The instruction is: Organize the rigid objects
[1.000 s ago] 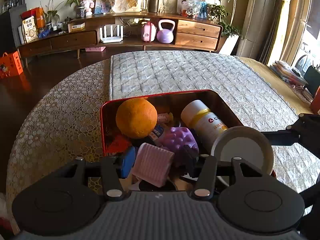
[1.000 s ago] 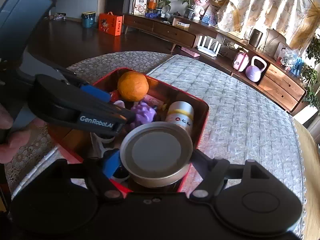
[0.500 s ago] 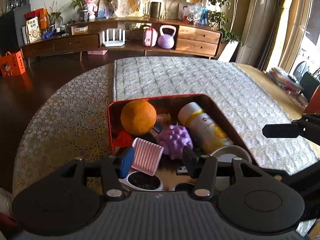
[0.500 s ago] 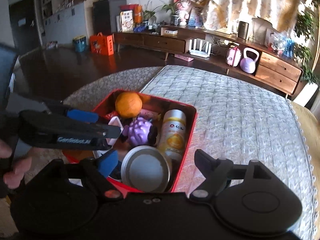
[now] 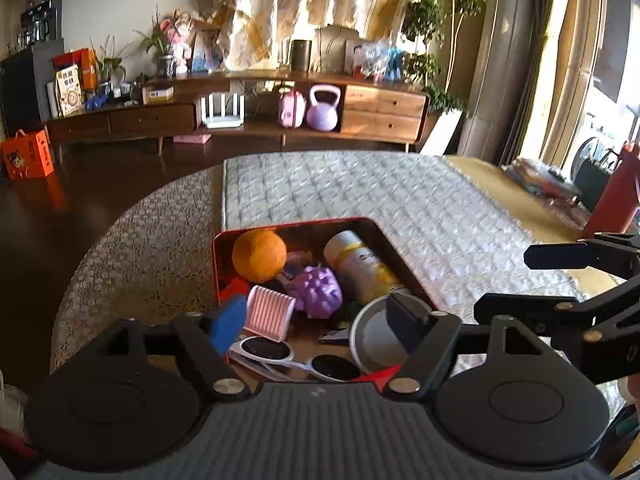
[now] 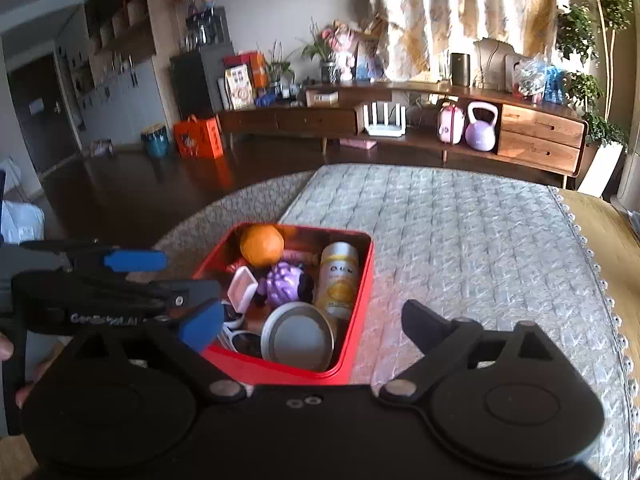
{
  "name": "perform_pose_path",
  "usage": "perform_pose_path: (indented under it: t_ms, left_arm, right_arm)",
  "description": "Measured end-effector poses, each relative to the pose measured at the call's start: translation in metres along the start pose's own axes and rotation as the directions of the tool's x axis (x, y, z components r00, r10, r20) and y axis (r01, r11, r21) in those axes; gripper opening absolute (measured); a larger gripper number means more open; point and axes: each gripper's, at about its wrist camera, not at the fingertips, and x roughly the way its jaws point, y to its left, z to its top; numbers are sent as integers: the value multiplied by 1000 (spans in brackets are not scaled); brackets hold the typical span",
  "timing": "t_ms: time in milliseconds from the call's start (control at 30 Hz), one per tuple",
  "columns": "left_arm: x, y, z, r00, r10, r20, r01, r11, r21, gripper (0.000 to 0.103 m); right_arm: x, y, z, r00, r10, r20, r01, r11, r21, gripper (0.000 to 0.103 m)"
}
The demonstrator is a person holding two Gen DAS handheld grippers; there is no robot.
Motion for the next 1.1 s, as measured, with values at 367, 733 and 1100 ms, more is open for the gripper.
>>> perform_pose_path:
  t_ms: [367,733,1100]
  left_arm:
    - [-37,-20,-9,998,-2,55,2,1000,0,86]
    - [-60,-37,-22,999,13,51,-10,998,-54,101]
    - [-68,-56,-27,998,40,43,-39,999,-26,103]
  right_arm:
    - [-33,-7,-7,997,17,74,-20,999,41,103]
    - [-60,-3,-18,993,8,115,-11,1000,27,103]
    - [-72,-8,-32,993,-9,115,0,997,72,103]
